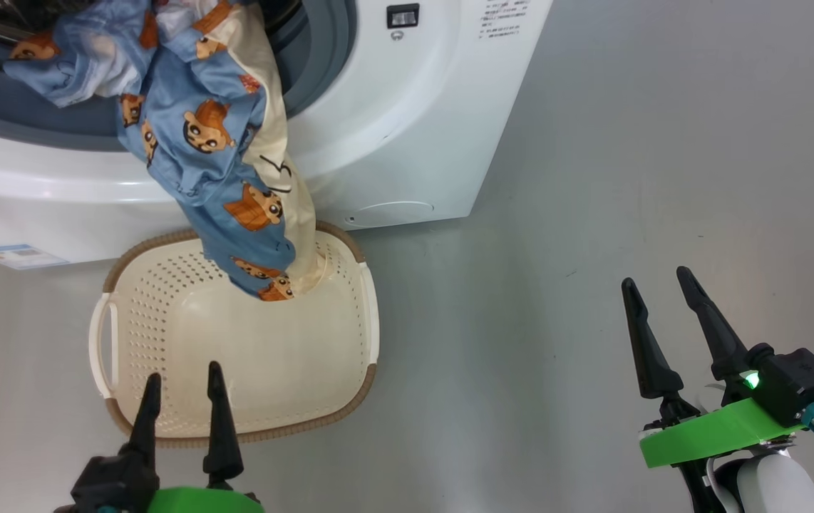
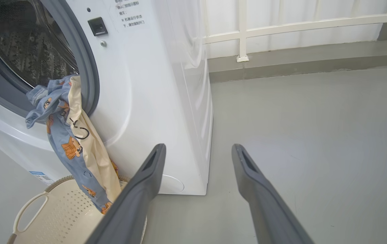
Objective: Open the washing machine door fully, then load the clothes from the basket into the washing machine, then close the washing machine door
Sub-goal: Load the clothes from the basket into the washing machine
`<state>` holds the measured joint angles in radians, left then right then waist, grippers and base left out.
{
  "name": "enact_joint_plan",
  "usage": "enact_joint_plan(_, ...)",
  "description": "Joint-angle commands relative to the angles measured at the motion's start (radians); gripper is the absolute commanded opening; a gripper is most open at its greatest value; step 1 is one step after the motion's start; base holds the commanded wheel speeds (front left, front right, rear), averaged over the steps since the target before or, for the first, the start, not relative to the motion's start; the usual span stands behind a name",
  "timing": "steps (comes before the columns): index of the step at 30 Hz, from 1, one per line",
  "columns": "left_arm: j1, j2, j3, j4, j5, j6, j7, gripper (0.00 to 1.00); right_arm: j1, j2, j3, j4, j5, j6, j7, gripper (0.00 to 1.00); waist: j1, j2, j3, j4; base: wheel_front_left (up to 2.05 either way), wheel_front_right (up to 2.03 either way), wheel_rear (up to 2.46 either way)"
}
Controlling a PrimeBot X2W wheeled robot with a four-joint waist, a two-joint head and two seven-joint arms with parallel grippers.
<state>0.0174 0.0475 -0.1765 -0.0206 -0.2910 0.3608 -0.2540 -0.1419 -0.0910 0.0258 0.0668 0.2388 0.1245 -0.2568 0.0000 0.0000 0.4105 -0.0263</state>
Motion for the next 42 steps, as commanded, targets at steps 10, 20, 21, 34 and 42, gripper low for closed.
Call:
enact_joint_plan(10, -0.126, 0.003, 0.053, 0.122, -0.07, -0.05, -0.007, 1.0, 0.004, 0.002, 0.04, -0.023, -0.003, 0.006, -0.005, 1.0, 0.0, 0.0, 0.009, -0.039, 0.0, 0.0, 0.0)
enact_joint_plan(20, -0.358, 0.003, 0.129, 0.354, -0.099, -0.164, -0.008, 1.0, -0.027, 0.004, 0.048, -0.032, -0.001, 0.006, -0.005, 1.0, 0.0, 0.0, 0.086, -0.08, 0.0, 0.0, 0.0)
enact_joint_plan(21, -0.384, 0.003, 0.139, 0.38, -0.107, -0.179, -0.008, 1.0, -0.032, 0.004, 0.051, -0.033, 0.0, 0.006, -0.005, 1.0, 0.0, 0.0, 0.095, -0.086, 0.0, 0.0, 0.0)
enact_joint_plan(34, -0.628, 0.003, 0.236, 0.639, -0.223, -0.393, -0.008, 1.0, -0.072, 0.005, 0.051, -0.04, 0.0, 0.006, -0.005, 1.0, 0.0, 0.0, 0.181, -0.142, 0.0, 0.0, 0.0)
enact_joint_plan(42, -0.705, 0.003, 0.261, 0.698, -0.227, -0.455, -0.008, 1.0, -0.086, 0.001, 0.057, -0.038, -0.001, 0.006, -0.005, 1.0, 0.0, 0.0, 0.195, -0.145, 0.0, 0.0, 0.0)
